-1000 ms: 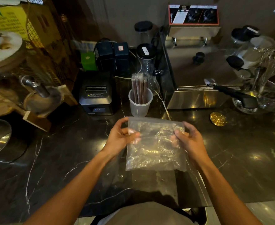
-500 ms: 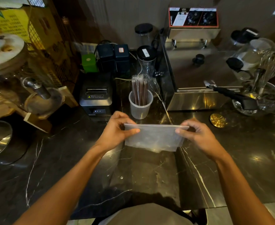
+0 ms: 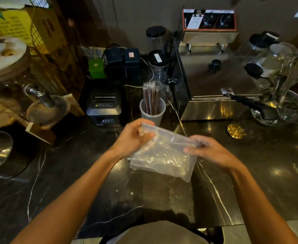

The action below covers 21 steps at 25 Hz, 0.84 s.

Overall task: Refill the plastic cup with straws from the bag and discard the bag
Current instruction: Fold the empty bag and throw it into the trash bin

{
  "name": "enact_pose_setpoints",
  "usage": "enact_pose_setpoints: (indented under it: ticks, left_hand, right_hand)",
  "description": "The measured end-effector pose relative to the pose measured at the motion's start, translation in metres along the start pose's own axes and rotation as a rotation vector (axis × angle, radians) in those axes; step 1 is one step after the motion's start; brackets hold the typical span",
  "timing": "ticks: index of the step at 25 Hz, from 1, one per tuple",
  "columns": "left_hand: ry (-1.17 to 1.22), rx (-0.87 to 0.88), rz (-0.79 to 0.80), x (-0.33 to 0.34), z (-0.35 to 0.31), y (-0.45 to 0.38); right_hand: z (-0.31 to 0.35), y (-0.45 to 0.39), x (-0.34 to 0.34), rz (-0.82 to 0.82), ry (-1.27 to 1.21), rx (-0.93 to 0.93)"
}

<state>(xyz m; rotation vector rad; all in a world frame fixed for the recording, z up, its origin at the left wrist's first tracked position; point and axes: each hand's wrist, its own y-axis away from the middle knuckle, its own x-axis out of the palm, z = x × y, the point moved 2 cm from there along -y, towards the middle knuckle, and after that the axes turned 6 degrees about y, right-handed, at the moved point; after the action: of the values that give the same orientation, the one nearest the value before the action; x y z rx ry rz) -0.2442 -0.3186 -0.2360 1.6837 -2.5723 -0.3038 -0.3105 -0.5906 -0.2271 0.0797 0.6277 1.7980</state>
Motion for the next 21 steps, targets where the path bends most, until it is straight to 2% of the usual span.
enact_pose_setpoints:
  ticks: [4, 8, 12, 17, 19, 21]
  left_hand:
    - [-0.019, 0.026, 0.103, -0.002, -0.011, -0.009]
    - [0.099, -0.045, 0.111, -0.003, -0.017, -0.007]
    - [0.212, -0.211, 0.044, -0.017, 0.006, 0.006]
    - [0.497, -0.369, 0.140, 0.015, 0.035, 0.022]
    - [0.637, -0.394, 0.156, 0.031, 0.036, 0.023]
    - [0.678, -0.394, 0.091, 0.041, 0.035, 0.021]
  right_hand:
    - [0.007, -0.008, 0.006, 0.050, 0.180, -0.036]
    - [0.003, -0.017, 0.017, 0.131, 0.027, -0.050]
    - [-0.004, -0.013, 0.012, -0.013, -0.225, -0.046]
    - [-0.012, -0.013, 0.015, -0.185, -0.333, -0.040]
    - [-0.016, -0.014, 0.021, -0.201, -0.361, -0.007]
    - [-0.017, -0.014, 0.026, -0.170, -0.332, 0.030]
